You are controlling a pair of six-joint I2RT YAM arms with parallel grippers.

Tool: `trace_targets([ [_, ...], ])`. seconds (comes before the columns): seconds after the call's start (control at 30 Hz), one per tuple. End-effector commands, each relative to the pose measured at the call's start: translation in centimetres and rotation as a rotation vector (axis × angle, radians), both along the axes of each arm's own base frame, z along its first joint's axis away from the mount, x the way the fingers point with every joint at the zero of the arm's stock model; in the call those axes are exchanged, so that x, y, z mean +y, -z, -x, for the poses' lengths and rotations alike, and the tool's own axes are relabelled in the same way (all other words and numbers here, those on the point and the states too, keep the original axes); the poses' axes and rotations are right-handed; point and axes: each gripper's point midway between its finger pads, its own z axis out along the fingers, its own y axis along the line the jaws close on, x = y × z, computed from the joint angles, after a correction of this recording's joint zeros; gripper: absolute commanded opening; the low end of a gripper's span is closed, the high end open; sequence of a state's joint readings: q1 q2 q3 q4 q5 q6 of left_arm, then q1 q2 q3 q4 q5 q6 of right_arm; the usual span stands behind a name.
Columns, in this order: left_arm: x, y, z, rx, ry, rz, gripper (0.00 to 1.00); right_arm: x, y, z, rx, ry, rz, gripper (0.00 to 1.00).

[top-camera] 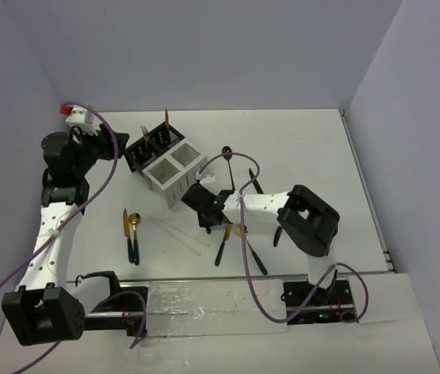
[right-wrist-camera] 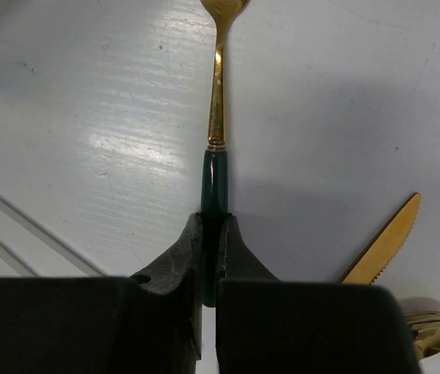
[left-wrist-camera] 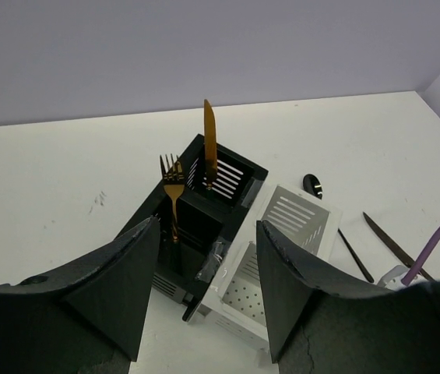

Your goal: Sort the eating utensils into containers

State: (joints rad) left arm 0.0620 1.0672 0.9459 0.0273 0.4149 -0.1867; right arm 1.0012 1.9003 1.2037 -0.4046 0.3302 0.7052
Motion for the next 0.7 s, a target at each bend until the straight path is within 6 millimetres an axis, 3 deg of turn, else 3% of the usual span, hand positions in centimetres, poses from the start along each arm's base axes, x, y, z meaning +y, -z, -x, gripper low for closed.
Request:
trace_targets([
  [0.0, -0.5, -2.3, 0.7, -0.044, 0.039, -0.009, 0.61, -1.5, 0.3, -0.3, -0.022, 0.041, 0.016, 0.00],
  [0.07, -0.8, -1.6, 1.1, -0.012, 0.062, -0.003, 0.61, -1.6, -0.3, -0.6, -0.054, 0.044, 0.006, 0.00],
  [0.17, -1.8, -1.3, 1.8, 0.002, 0.125, -0.005, 0.60, -2.2, -3.4, -1.7, -0.170, 0.076, -0.035, 0.00],
  [0.37, -3.2, -1.7, 2.9, 0.026, 0.218, 0.002, 0.60, -5.5, -10.7, -3.5, -0.418, 0.200, -0.083, 0.00],
  [0.47, -4.0, -2.0, 3.6, 0.031, 0.269, 0.014, 0.60, -6.1, -14.1, -3.9, -0.531, 0.206, -0.112, 0.00],
  [0.53, -4.9, -2.0, 4.2, 0.039, 0.318, 0.017, 0.60, -5.4, -16.4, -4.1, -0.623, 0.156, -0.132, 0.00],
  [0.57, -5.2, -2.0, 4.4, 0.041, 0.337, 0.015, 0.60, -4.4, -19.6, -4.6, -0.712, 0.161, -0.216, 0.00],
  [0.63, -6.6, -1.9, 5.4, 0.047, 0.411, 0.010, 0.61, -3.2, -22.2, -4.1, -0.814, 0.054, -0.213, 0.00],
  [0.67, -6.9, -1.8, 5.7, 0.053, 0.432, 0.010, 0.61, -1.9, -24.7, -4.1, -0.889, 0.037, -0.296, 0.00],
])
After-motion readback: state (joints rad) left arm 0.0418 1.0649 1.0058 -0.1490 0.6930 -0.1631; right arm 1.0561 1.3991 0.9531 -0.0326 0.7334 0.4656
